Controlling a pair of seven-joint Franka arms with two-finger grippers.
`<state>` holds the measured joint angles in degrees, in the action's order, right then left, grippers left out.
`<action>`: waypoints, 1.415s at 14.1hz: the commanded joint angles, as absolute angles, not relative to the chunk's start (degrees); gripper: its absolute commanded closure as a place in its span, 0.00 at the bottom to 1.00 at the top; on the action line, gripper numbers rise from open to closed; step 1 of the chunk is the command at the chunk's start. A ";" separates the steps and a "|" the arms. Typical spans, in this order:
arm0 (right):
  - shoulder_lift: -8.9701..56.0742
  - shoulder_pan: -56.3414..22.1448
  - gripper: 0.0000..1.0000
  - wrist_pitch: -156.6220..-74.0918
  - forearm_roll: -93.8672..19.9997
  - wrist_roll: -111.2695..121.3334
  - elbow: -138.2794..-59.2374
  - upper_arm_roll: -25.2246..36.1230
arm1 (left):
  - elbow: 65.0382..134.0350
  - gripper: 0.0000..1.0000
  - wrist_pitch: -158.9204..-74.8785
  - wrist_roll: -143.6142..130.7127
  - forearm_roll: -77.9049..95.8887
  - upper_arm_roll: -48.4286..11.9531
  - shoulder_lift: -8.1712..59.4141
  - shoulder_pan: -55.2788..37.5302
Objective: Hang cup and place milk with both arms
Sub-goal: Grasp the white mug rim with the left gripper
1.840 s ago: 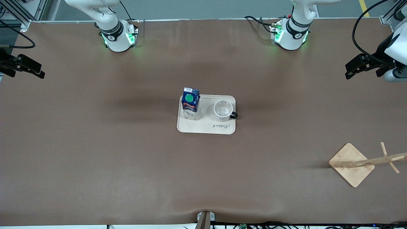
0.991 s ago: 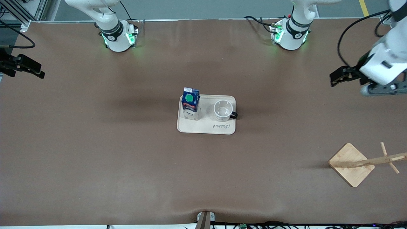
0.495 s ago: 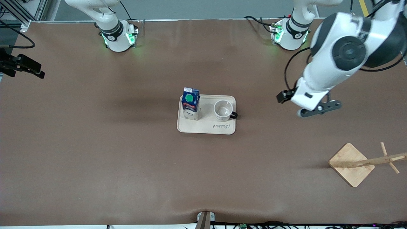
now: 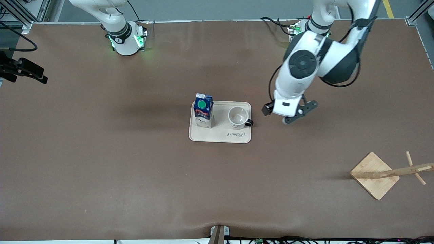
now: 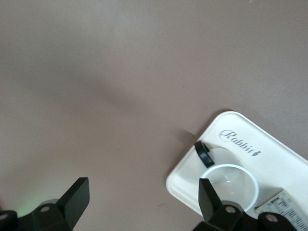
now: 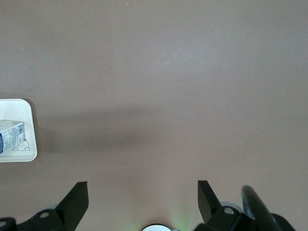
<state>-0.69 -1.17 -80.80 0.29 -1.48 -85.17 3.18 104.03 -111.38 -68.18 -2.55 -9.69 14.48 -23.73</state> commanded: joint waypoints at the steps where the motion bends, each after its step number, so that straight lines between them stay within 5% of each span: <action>1: -0.62 0.09 0.00 -80.68 -0.79 -1.41 -84.20 2.20 | 104.59 0.02 -114.95 -76.87 -2.46 -9.49 17.48 -26.97; 8: 0.61 -0.26 0.00 -80.77 -0.97 -1.49 -83.94 2.02 | 104.68 0.10 -126.28 -92.97 -2.46 -9.49 24.86 -31.28; 20: 7.63 -2.01 0.00 -81.56 -1.23 -1.23 -84.02 1.93 | 103.98 0.48 -132.27 -99.58 -1.67 -9.67 31.73 -34.01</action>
<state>4.78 -1.28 -81.12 -0.19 -1.41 -85.05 2.44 104.87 -131.35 -98.21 -2.56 -9.82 31.12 -33.25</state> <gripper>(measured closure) 0.000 0.423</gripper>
